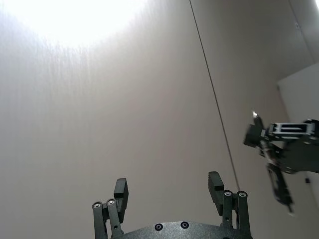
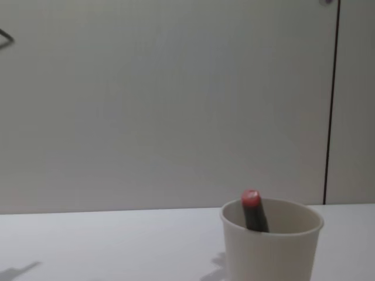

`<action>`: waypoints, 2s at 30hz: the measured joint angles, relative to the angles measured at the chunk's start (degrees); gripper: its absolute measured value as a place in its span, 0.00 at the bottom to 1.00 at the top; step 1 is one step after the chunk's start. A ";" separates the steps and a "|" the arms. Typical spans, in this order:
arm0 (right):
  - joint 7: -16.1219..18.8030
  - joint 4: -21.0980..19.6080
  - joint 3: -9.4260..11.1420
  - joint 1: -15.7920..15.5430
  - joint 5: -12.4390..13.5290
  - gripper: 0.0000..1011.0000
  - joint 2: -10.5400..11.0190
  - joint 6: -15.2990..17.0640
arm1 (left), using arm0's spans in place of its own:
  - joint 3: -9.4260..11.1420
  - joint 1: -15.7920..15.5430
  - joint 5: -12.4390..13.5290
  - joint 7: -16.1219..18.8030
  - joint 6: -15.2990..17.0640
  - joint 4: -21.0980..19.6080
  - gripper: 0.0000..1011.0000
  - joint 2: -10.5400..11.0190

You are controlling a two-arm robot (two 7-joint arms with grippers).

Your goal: Place the pen into the pen holder.

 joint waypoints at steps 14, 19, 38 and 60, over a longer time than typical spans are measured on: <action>-0.55 -4.90 -1.21 -4.62 -5.85 0.13 5.40 3.85 | -5.18 -7.46 3.38 0.64 2.66 3.03 0.99 4.75; -0.61 -6.21 -1.79 -5.95 -8.39 0.13 6.97 5.02 | -6.19 -9.09 4.05 0.64 3.16 3.82 0.99 5.68; -3.26 -11.93 -5.16 -12.20 -23.12 0.13 13.50 7.68 | -7.66 -11.50 5.04 0.57 3.89 4.99 0.99 7.06; -12.91 -15.47 -9.35 -17.88 -46.63 0.13 16.32 3.84 | -7.97 -12.03 5.25 0.56 4.08 5.22 0.99 7.34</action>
